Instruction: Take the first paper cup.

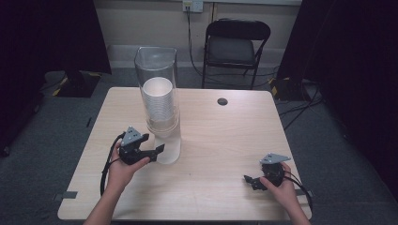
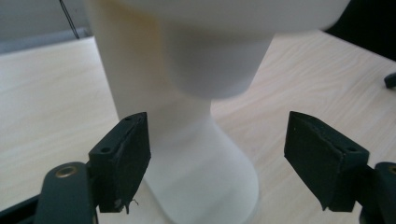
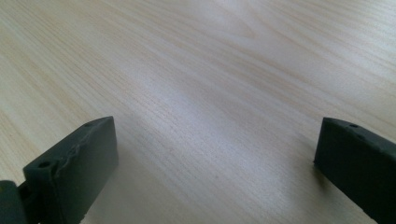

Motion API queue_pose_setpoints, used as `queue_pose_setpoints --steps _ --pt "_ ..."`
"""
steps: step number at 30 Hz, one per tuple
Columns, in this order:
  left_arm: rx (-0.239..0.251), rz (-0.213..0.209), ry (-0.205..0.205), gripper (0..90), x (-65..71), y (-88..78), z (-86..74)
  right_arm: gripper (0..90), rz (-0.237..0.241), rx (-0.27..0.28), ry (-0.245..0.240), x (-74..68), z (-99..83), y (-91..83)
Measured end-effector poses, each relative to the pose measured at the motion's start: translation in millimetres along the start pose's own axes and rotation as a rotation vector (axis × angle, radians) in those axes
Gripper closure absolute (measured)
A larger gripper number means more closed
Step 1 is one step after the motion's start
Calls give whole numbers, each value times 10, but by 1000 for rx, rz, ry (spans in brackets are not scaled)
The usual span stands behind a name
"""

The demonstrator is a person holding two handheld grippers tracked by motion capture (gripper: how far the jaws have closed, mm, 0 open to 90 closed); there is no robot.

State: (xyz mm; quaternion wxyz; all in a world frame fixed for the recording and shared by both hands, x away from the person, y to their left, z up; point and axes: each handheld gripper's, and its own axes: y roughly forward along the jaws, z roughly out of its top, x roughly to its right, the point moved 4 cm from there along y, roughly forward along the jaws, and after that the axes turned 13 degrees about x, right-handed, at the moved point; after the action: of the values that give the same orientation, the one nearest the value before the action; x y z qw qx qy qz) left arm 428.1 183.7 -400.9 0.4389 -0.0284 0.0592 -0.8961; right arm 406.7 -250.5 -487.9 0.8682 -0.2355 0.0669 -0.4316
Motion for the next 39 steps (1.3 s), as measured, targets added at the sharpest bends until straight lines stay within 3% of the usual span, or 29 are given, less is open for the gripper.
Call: queue_pose_setpoints --steps 5,7,13,16,24,39 --pt "23 37 -9 236 -4 96 60 0 0 0 0 0 0 0" --pt "66 41 -17 240 -3 131 89 0 0 0 0 0 0 0" --pt "79 36 18 247 45 207 176 0 0 0 0 0 0 0" --pt "96 57 28 248 49 238 210 0 0 0 0 0 0 0" --pt "102 77 62 312 34 309 186 0 0 0 0 0 0 0" --pt "131 86 67 337 48 300 116 0 1 0 -1 0 -1 0"
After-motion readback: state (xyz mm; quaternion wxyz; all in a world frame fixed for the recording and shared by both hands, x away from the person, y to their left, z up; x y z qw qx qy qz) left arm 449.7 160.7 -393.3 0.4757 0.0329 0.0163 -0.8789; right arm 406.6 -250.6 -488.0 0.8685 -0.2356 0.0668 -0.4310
